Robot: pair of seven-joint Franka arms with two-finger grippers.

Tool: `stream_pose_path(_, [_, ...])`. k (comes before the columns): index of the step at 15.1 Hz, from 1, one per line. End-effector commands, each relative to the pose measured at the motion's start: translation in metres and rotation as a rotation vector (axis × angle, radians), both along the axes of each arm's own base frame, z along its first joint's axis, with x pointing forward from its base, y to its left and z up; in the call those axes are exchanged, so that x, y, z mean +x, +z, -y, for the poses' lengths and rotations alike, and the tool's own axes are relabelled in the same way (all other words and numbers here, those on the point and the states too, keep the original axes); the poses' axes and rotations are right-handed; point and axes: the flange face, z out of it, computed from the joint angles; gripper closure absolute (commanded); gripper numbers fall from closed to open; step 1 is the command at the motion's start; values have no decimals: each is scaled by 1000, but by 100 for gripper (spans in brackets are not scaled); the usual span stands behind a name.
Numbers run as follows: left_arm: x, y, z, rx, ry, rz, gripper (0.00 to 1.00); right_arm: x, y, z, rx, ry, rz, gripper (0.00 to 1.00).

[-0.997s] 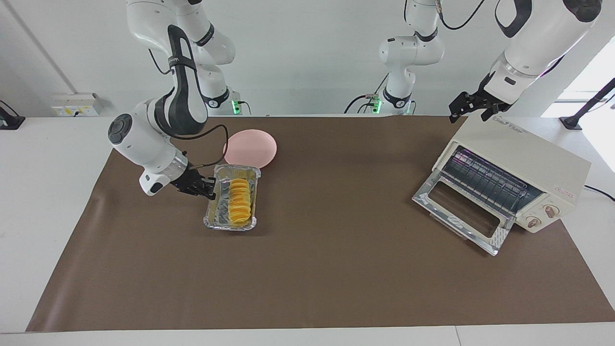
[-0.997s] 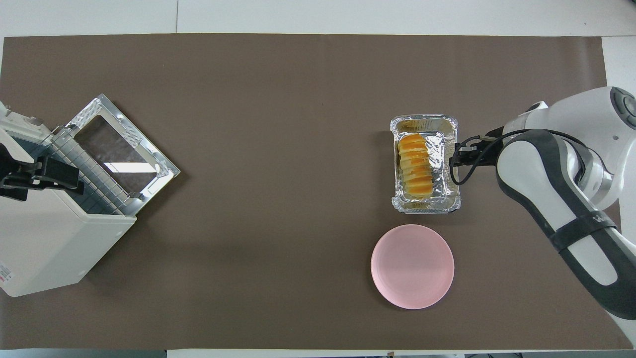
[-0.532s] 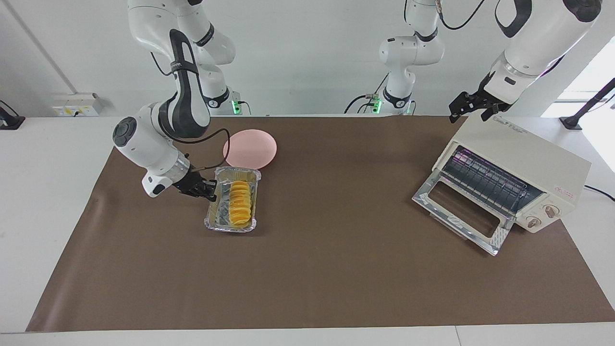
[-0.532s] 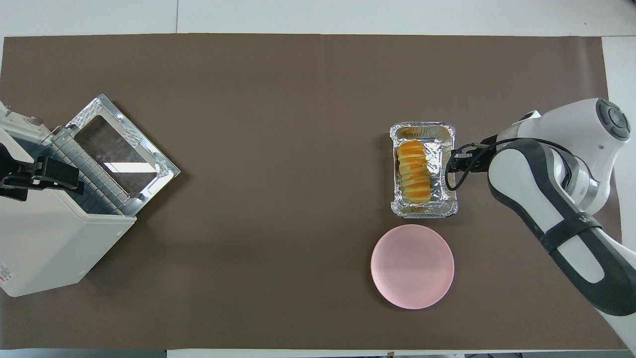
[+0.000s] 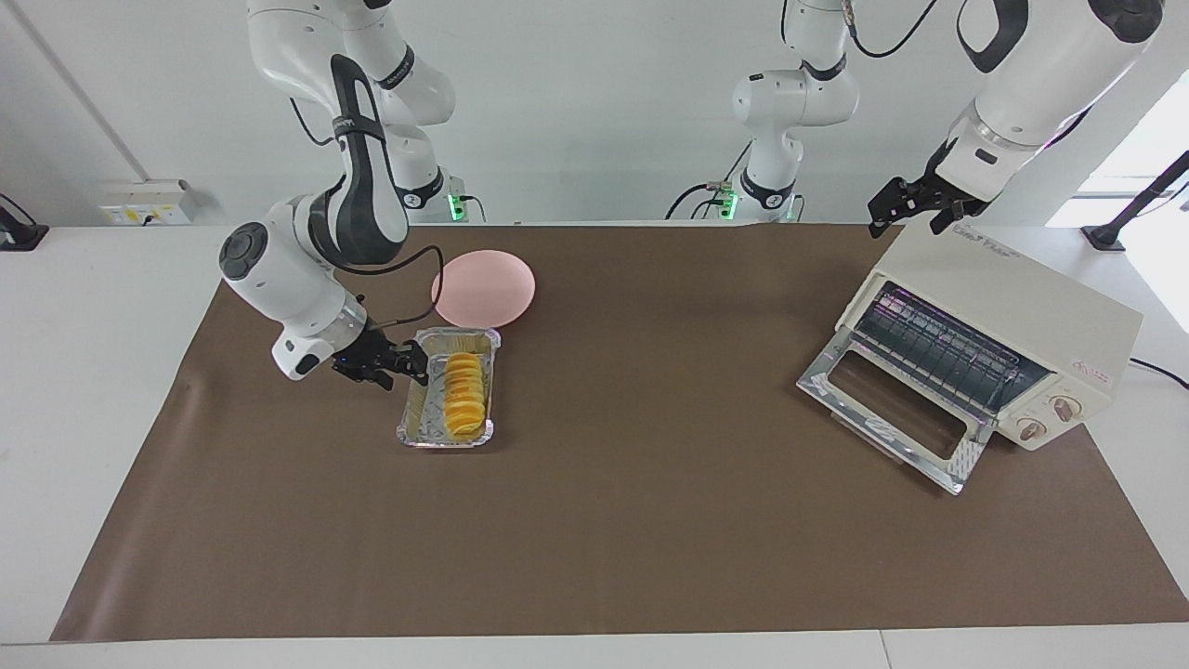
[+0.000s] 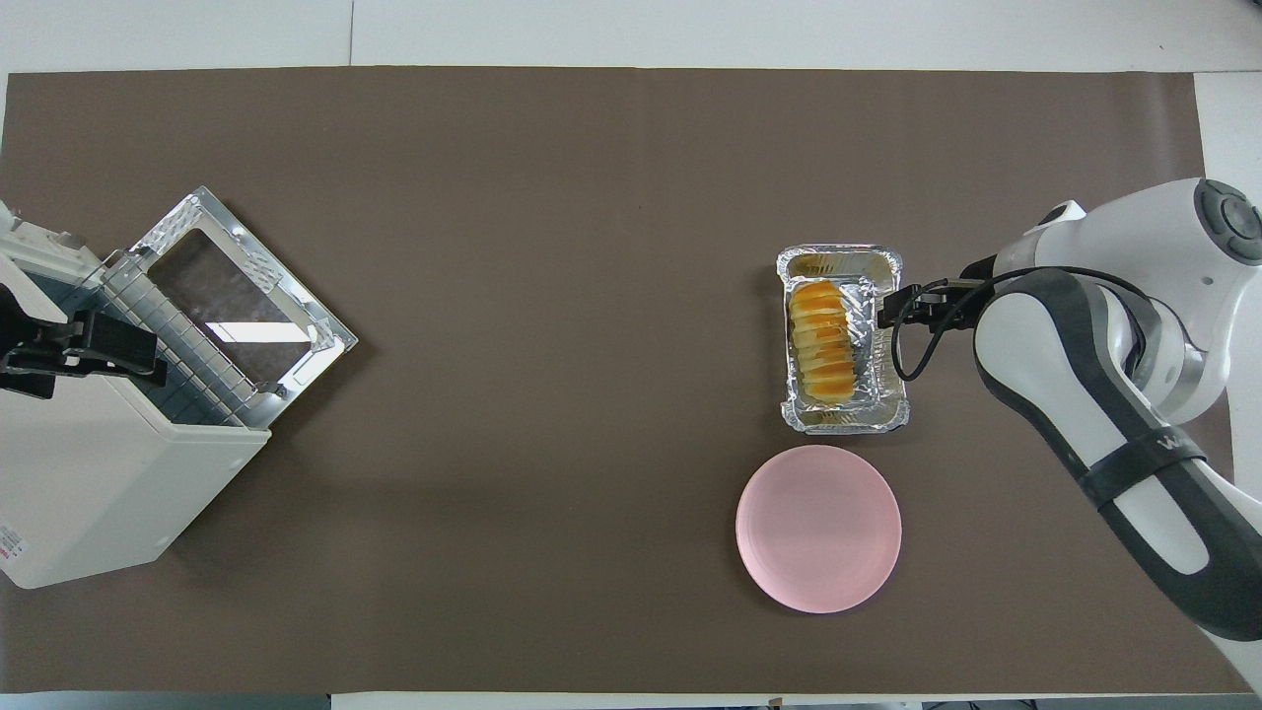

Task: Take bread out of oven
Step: 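Carry the bread rolls with the right gripper onto the pink plate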

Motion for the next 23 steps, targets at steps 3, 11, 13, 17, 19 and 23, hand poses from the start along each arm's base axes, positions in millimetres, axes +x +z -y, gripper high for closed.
stream_pose_path(3, [-3,2,-2,17,-7,17,0,6,13,-42,-95,73,26,0])
stream_pose_path(11, [-3,2,-1,16,-9,17,0,-12,-35,-86,-102,65,-15,0])
stream_pose_path(13, [-3,2,-1,16,-9,17,0,-14,-41,-95,-104,64,-27,0])
stream_pose_path(17, [-3,2,-2,17,-9,17,0,-19,-58,-93,-107,56,-15,23])
stream_pose_path(19, [-3,2,-1,16,-9,17,0,-21,-60,-93,-107,55,-20,54])
stream_pose_path(23, [-3,2,-1,16,-9,17,0,-21,-58,-87,-106,48,-35,100])
